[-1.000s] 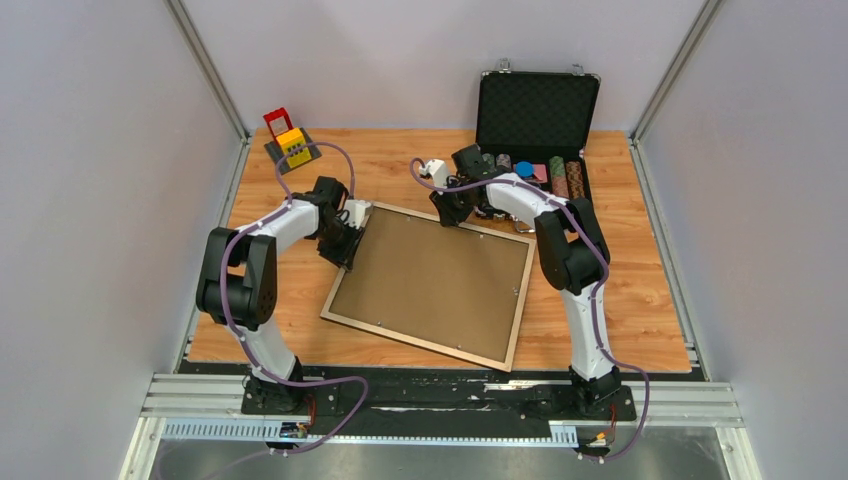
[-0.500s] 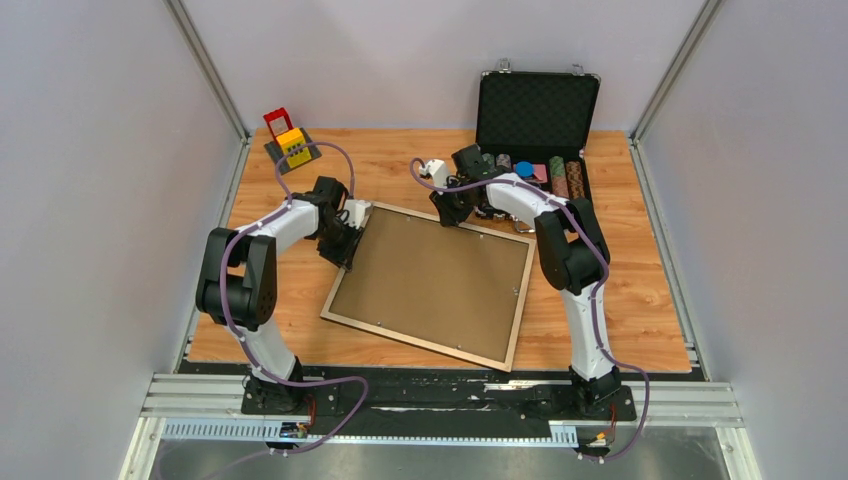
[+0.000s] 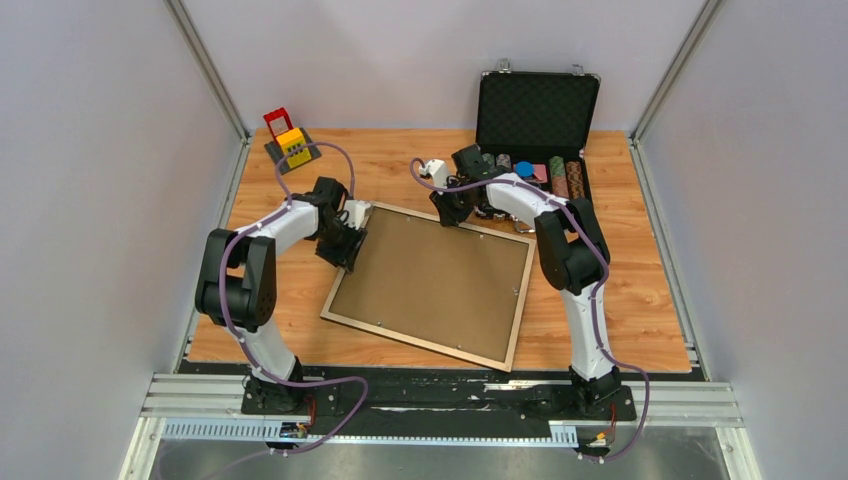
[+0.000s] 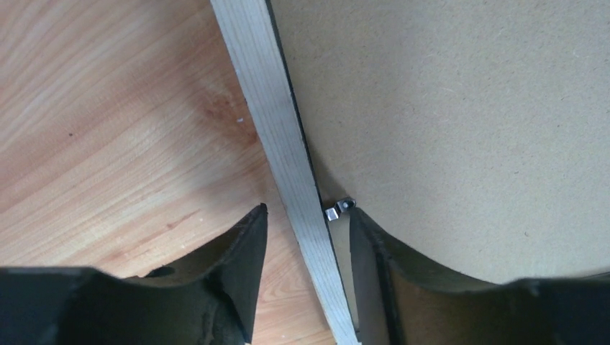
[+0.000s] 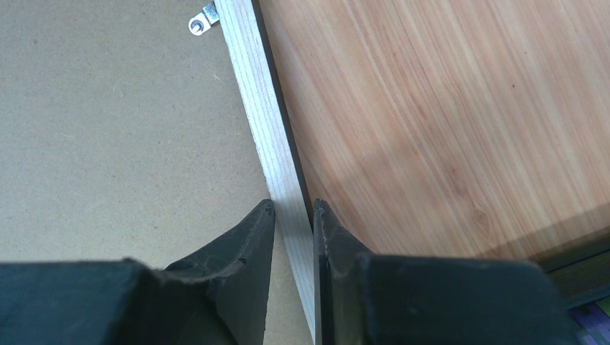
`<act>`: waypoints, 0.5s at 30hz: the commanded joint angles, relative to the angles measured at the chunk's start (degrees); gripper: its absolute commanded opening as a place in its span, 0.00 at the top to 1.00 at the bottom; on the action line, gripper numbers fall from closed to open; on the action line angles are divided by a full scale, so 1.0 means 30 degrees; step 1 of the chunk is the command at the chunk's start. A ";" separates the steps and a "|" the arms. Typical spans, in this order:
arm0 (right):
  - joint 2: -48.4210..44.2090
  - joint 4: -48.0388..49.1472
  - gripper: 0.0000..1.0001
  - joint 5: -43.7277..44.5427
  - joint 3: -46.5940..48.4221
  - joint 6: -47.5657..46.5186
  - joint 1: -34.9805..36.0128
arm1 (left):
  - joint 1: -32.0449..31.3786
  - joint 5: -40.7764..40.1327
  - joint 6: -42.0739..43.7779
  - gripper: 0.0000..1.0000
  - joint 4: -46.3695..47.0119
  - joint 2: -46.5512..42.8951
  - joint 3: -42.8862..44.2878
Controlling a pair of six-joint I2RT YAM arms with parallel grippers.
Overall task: Put the photo into the frame
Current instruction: Install the photo frame item at the center of the board.
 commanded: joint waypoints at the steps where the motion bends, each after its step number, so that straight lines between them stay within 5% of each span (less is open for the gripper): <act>1: -0.0600 -0.0732 0.78 -0.0577 -0.0292 0.0134 0.0126 | -0.0040 -0.0305 0.0255 0.42 -0.0083 -0.1022 -0.0032; 15: -0.0687 -0.0736 0.78 -0.0613 -0.0380 0.0075 0.0140 | -0.0040 -0.0870 0.0364 0.46 0.0007 -0.1112 -0.0039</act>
